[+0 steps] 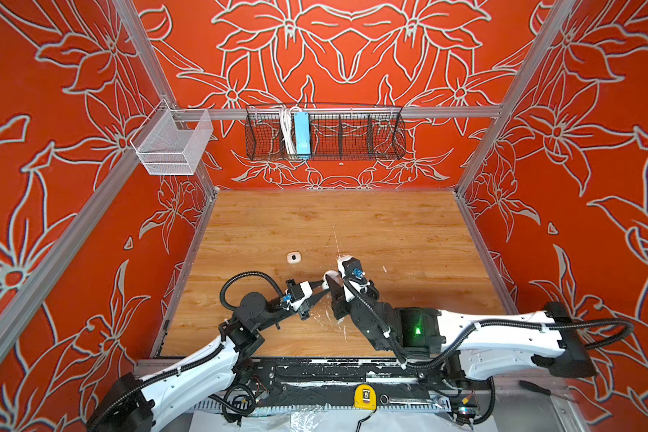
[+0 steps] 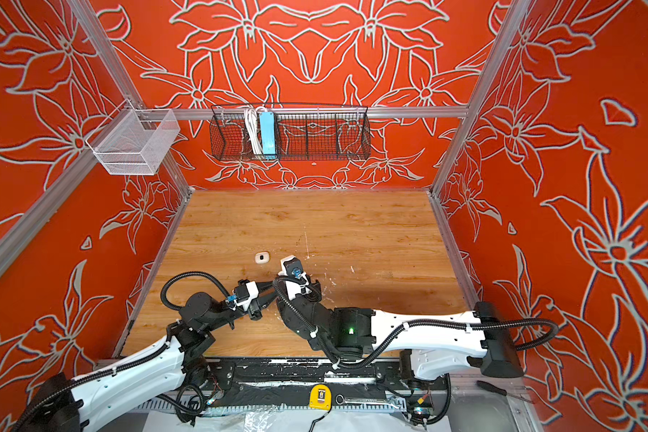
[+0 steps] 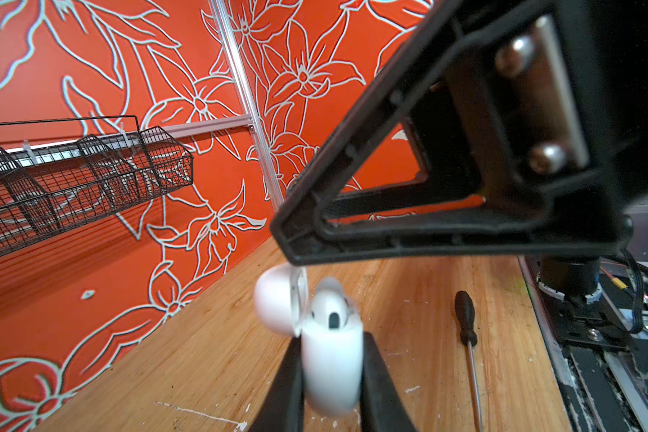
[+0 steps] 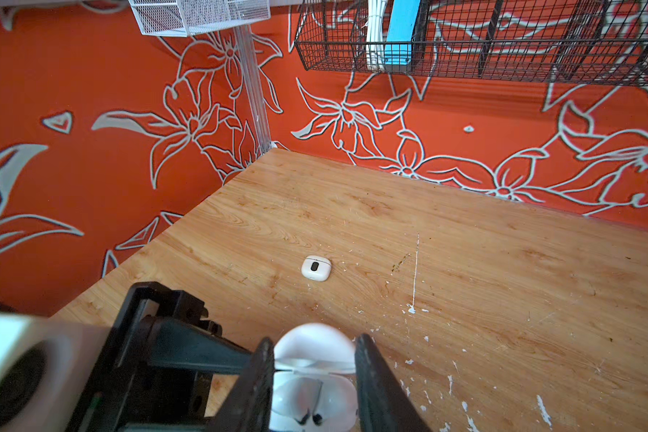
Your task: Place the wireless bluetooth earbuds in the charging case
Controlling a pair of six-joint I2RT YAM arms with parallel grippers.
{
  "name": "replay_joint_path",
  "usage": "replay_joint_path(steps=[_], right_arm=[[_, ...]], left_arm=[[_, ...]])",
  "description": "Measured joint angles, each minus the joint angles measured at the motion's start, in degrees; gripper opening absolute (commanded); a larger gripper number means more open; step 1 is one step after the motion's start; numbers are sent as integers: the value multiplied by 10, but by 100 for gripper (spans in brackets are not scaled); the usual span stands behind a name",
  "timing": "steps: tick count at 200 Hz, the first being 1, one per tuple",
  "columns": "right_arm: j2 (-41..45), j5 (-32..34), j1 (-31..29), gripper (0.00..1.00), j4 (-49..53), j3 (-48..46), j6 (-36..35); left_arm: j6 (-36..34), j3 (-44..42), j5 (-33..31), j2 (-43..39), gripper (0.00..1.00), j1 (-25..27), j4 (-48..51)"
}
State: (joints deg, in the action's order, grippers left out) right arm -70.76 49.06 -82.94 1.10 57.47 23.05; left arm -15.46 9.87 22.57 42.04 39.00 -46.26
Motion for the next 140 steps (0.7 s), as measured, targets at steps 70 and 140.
replay_joint_path(steps=[70,140], right_arm=[[140,-34,83,37,83,-43,34],[262,-107,186,37,210,-116,77]], left_arm=[[-4,28,27,25,0,0,12],[-28,87,125,92,0,0,61]])
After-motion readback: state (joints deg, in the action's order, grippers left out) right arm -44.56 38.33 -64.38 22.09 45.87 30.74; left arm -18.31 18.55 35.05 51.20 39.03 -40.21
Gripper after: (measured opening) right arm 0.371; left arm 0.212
